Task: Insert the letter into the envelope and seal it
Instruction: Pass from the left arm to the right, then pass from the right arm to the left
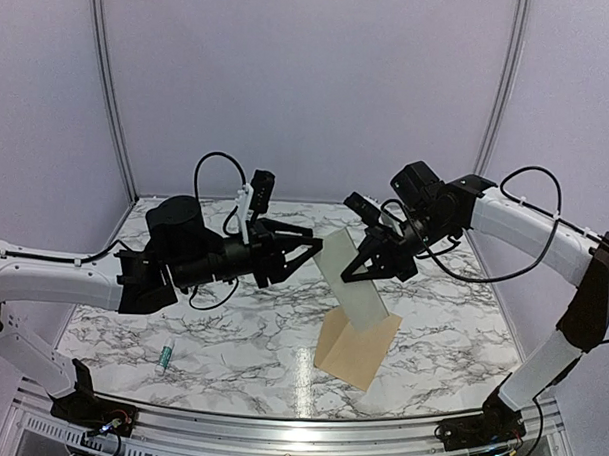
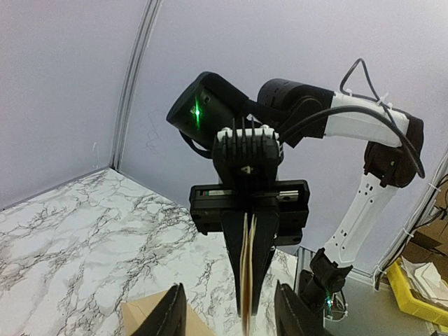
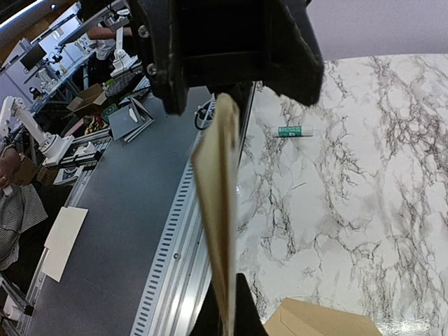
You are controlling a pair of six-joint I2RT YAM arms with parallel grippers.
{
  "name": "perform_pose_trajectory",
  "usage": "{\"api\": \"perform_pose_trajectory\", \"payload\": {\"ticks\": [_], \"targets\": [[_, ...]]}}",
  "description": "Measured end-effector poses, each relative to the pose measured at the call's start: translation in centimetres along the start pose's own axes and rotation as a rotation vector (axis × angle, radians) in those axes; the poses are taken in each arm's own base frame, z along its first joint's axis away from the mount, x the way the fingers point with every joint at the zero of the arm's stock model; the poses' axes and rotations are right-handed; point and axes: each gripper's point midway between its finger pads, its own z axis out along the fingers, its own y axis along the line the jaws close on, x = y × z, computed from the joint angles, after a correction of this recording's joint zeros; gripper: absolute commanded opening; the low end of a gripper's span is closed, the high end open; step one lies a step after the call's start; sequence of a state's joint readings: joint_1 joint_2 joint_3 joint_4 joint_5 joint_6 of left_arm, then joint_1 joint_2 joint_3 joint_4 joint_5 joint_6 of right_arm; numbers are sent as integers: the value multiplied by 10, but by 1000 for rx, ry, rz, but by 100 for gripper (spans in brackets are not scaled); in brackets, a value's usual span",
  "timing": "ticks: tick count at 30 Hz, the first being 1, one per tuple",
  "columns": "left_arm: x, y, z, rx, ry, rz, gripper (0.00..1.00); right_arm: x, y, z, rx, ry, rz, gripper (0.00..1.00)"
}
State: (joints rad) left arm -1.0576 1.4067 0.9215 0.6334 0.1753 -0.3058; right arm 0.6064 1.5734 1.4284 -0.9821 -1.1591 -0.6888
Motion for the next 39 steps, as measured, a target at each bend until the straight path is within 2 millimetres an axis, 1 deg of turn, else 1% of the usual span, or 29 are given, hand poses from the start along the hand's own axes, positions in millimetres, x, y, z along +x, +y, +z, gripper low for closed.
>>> {"api": "perform_pose_trajectory", "payload": {"ticks": [3, 5, 9, 11, 16, 18, 19, 20, 26, 32, 33, 34, 35, 36, 39], "targets": [[-3, -1, -4, 3, -20, 1, 34, -2, 1, 0, -8, -11, 5, 0], [-2, -1, -5, 7, -22, -3, 30, -3, 1, -1, -11, -17, 8, 0], [-3, -4, -5, 21, -32, -7, 19, -6, 2, -3, -19, -33, 15, 0], [-4, -5, -5, 27, -36, -15, 15, -7, 1, -5, -18, -41, 19, 0], [-5, -6, -5, 36, -42, -16, 13, -8, -1, -8, -18, -56, 23, 0], [-4, -6, -5, 35, -40, -17, 22, -8, 0, -8, -21, -57, 28, 0], [-3, -6, -5, 35, -40, -19, 24, -7, 0, -8, -23, -58, 31, 0], [-2, -5, -4, 34, -37, -17, 22, -7, 0, -8, -24, -58, 32, 0], [9, 0, 1, 29, -12, -38, 0, -7, 0, -7, -26, -60, 40, 0], [11, 0, 1, 31, -7, -45, 0, -5, -1, -7, -26, -60, 44, 0], [11, 0, 1, 31, -7, -45, 0, -5, -1, -7, -26, -61, 44, 6], [11, 0, 1, 33, -7, -45, 0, -5, -1, -7, -25, -60, 44, 15], [11, 0, 1, 33, -7, -45, 0, -5, -2, -7, -26, -60, 46, 19], [11, 0, 1, 33, -7, -45, 0, -4, -2, -6, -25, -59, 51, 20], [11, 1, 1, 33, -7, -45, 0, -3, -3, -6, -20, -56, 48, 5]]}}
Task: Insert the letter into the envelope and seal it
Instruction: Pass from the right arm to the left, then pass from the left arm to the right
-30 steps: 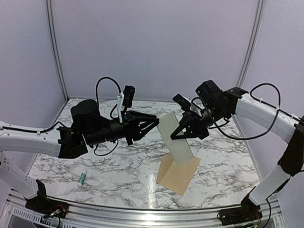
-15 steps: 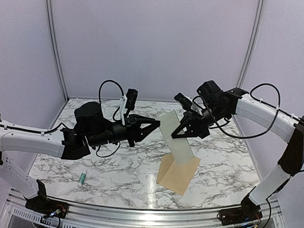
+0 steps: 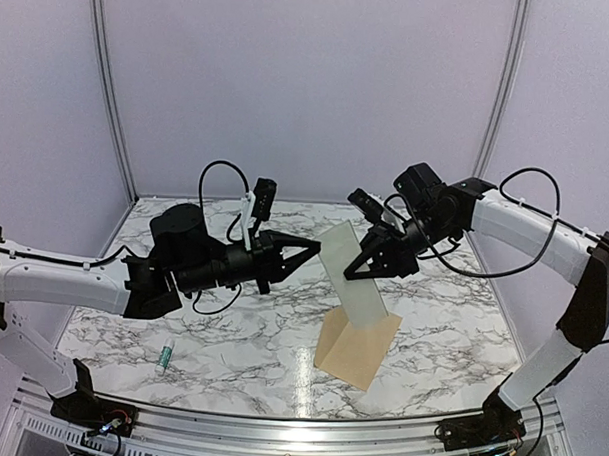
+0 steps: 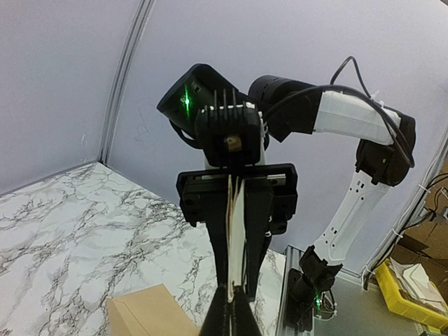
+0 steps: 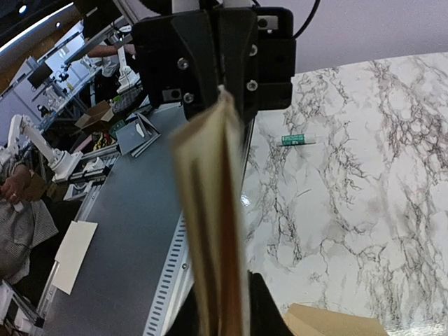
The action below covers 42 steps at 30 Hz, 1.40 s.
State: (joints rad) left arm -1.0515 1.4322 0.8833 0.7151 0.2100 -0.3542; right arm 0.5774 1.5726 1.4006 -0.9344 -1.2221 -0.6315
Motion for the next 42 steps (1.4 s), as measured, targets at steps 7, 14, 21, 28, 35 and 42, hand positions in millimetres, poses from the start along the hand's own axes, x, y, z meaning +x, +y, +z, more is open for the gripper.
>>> {"api": "perform_pose_trajectory", "payload": {"ticks": [7, 14, 21, 28, 35, 42], "targets": [[-1, 3, -1, -8, -3, -9, 9, 3, -2, 0, 3, 1, 13, 0], [-4, 6, -5, -12, -19, -20, 0, 5, -2, 0, 2, 1, 15, 0], [-4, 6, -5, -9, -23, -20, 0, 5, -3, 0, 5, 1, 17, 29], [-5, 10, -8, -17, -27, -19, 0, 12, -38, -40, 160, -19, 31, 36], [6, 20, -31, -90, 39, -19, 0, 92, -123, -114, 518, 54, 229, 34], [6, 28, -56, -176, 95, 22, 0, 190, -169, -113, 659, 259, 428, 32]]}}
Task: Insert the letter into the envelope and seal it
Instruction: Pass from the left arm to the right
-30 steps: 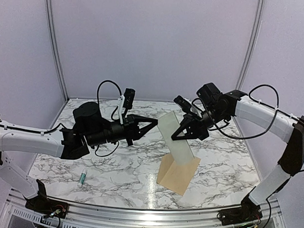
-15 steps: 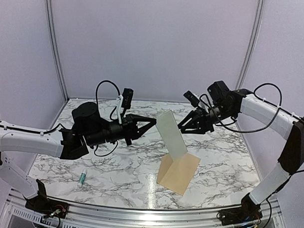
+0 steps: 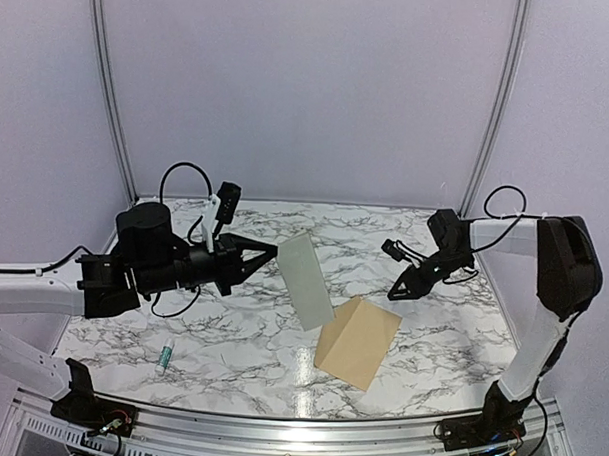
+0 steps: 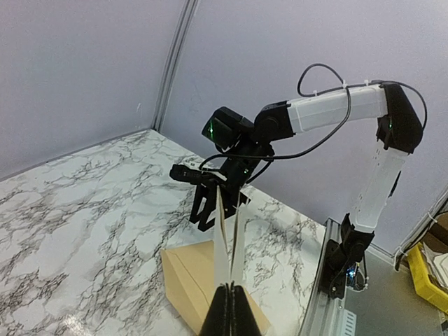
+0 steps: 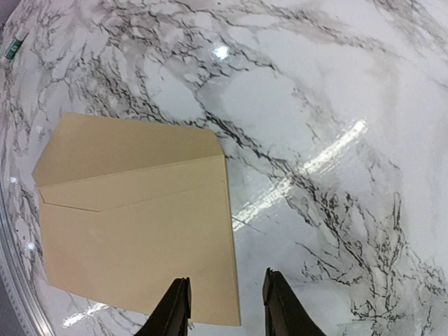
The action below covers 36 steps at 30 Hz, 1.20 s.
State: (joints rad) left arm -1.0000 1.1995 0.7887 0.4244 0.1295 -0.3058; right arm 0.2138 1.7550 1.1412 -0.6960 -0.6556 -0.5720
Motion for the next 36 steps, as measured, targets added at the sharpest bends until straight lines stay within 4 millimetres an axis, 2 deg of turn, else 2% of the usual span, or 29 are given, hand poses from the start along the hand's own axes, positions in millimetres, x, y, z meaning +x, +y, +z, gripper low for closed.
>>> {"api": "perform_pose_trajectory", "payload": {"ticks": [4, 8, 15, 22, 25, 27, 29, 31, 34, 36], "targets": [[4, 7, -9, -44, 33, 14, 0, 20, -14, 19, 33, 75, 26, 33], [7, 14, -14, -81, 51, 22, 0, 34, -4, 34, 20, 140, 9, 34], [9, 25, -18, -135, 59, 23, 0, 47, 45, 53, -86, 254, -100, 34], [8, 31, -19, -159, 55, 21, 0, 74, 111, 58, -276, 387, -145, 35], [8, 31, -19, -156, 56, 14, 0, 76, 126, 54, -319, 414, -147, 36], [9, 29, -18, -145, 61, 6, 0, 64, 126, 46, -318, 390, -153, 39], [11, 26, -17, -130, 68, -7, 0, 41, 125, 33, -310, 328, -173, 42], [11, 23, -15, -111, 73, -21, 0, 8, 126, 13, -298, 216, -212, 48], [7, 15, -10, -66, 68, -47, 0, -47, 134, -34, -265, -17, -297, 65], [3, 9, -7, -34, 62, -61, 0, -72, 144, -63, -242, -147, -345, 74]]}}
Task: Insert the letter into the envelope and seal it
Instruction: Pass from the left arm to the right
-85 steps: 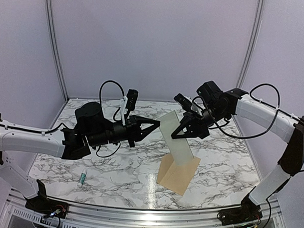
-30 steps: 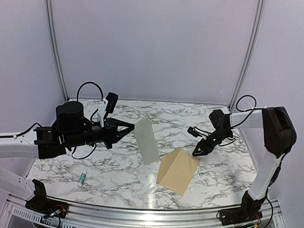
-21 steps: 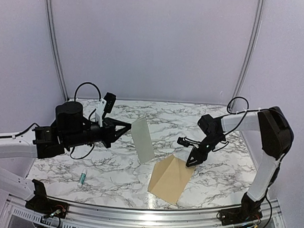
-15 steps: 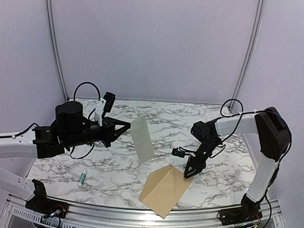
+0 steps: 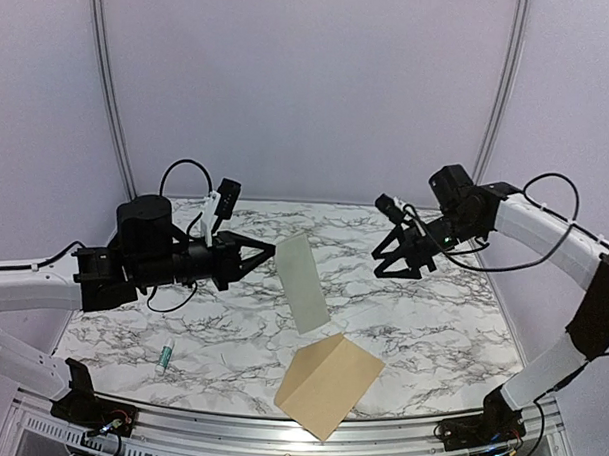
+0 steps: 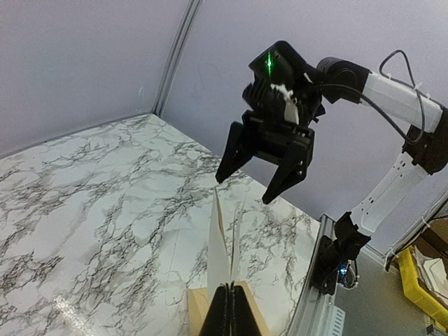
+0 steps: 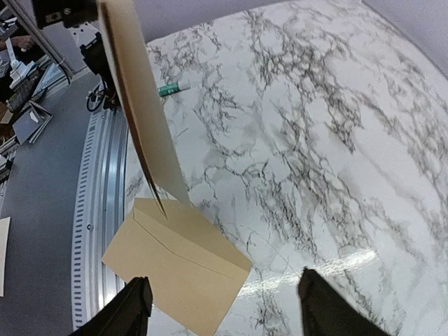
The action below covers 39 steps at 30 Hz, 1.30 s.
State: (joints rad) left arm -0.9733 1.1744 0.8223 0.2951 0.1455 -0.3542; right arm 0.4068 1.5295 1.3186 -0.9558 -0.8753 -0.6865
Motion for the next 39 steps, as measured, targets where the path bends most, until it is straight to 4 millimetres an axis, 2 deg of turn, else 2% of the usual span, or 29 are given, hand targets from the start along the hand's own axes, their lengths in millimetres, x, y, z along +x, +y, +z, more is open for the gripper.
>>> {"api": "perform_pose_trajectory", "payload": {"ticks": [3, 6, 11, 15, 20, 29, 33, 35, 37, 39], "targets": [[-9, -11, 6, 55, -23, -18, 0, -38, 19, -24, 12, -152, -94, 75], [-15, -19, 12, 102, -37, -37, 0, -56, 31, -30, -40, -233, -120, 77], [-23, -28, 25, 160, -51, -68, 0, -56, 35, -12, -143, -237, -73, 79], [-27, -32, 33, 193, -60, -88, 0, -57, 51, 4, -209, -216, -74, 76], [-30, -35, 37, 212, -74, -99, 0, -60, 65, 9, -260, -217, -79, 64], [-41, -37, 35, 221, -121, -89, 0, -58, 66, 14, -298, -215, -57, 24], [-43, -37, 35, 219, -131, -88, 0, -53, 63, 19, -320, -206, -36, 0], [-44, -37, 35, 218, -135, -87, 0, -52, 64, 20, -330, -203, -30, 0], [-44, -36, 35, 210, -139, -86, 25, -51, 65, 20, -337, -204, -29, 0], [-42, -31, 35, 191, -145, -82, 42, -51, 66, 20, -342, -204, -30, 0]]}}
